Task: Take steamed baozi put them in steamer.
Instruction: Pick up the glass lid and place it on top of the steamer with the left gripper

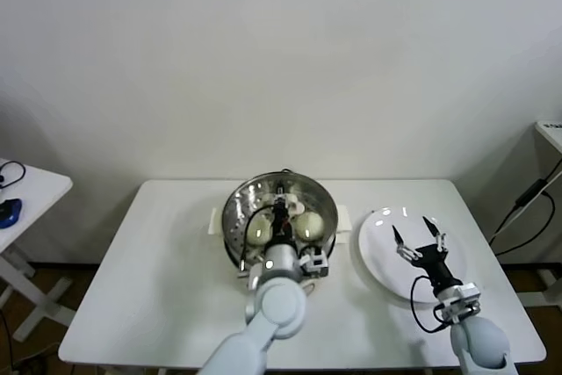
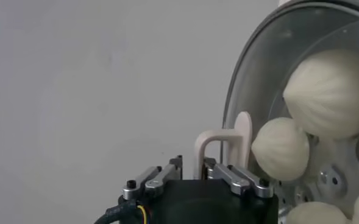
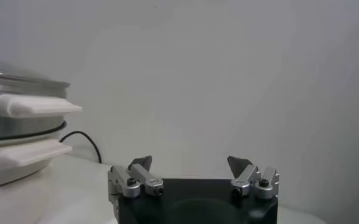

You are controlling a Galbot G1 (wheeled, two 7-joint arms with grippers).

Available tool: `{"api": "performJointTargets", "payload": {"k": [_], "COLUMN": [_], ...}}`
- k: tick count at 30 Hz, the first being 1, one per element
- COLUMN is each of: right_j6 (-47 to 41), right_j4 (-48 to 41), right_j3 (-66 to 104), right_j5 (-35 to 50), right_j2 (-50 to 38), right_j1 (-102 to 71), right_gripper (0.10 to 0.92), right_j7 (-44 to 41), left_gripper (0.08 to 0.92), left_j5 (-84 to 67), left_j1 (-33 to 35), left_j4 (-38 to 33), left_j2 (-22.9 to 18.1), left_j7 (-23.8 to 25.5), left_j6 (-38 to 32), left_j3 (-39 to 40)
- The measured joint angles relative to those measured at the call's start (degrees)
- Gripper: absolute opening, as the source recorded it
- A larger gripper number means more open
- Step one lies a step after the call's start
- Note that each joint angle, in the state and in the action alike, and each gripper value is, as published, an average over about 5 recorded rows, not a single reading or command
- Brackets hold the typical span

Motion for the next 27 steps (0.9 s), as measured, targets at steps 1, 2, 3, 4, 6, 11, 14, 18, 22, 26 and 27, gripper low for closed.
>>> {"api": "performJointTargets", "payload": {"k": [1,2,3,4,6,11,14,18,22,26,27], "right_j6": [0.01,0.01,0.02,0.03,0.04,0.03,0.07,0.14,0.11,-0.07,-0.14], "right_j4": [-0.1,-0.2,-0.29,-0.37,-0.5,-0.81,-1.08,-1.62,-2.12,-2.47,-2.55], "right_j3": [-0.01,-0.02,-0.02,-0.02,-0.02,0.01,-0.04,-0.11,-0.31,-0.52,-0.56], "right_j5": [-0.03,-0.06,-0.09,-0.11,-0.15,-0.19,-0.31,-0.56,-0.71,-0.82,-0.84], "right_j2": [0.0,-0.01,-0.01,-0.01,-0.01,0.0,-0.07,-0.18,-0.16,-0.21,-0.24], "right_j1": [0.07,0.13,0.18,0.22,0.28,0.48,0.67,1.06,1.49,1.84,1.93], "right_gripper": [0.823,0.823,0.823,0.823,0.823,0.823,0.823,0.823,0.823,0.823,0.823], "right_j7": [-0.04,-0.08,-0.13,-0.18,-0.25,-0.36,-0.4,-0.46,-0.5,-0.53,-0.54], "left_gripper": [0.313,0.339,0.374,0.4,0.461,0.599,0.686,0.79,0.82,0.823,0.823], "left_j5": [-0.09,-0.17,-0.24,-0.31,-0.42,-0.67,-1.23,-2.5,-4.21,-6.12,-6.58], "left_j1": [-0.01,0.0,0.04,0.09,0.21,0.3,0.26,0.24,0.64,1.23,1.39], "left_j4": [-0.17,-0.33,-0.5,-0.68,-1.05,-2.23,-3.06,-4.27,-5.71,-7.33,-7.72], "left_j2": [0.14,0.28,0.43,0.58,0.83,1.47,1.98,2.79,3.6,4.36,4.55], "left_j7": [0.01,0.01,0.01,0.01,0.0,0.28,0.61,1.23,2.0,2.69,2.82], "left_j6": [-0.01,-0.01,-0.01,-0.01,-0.01,-0.02,-0.03,-0.02,-0.43,-1.16,-1.31], "left_j3": [-0.05,-0.11,-0.19,-0.26,-0.37,-0.53,-0.61,-0.69,-0.62,-0.67,-0.73]}}
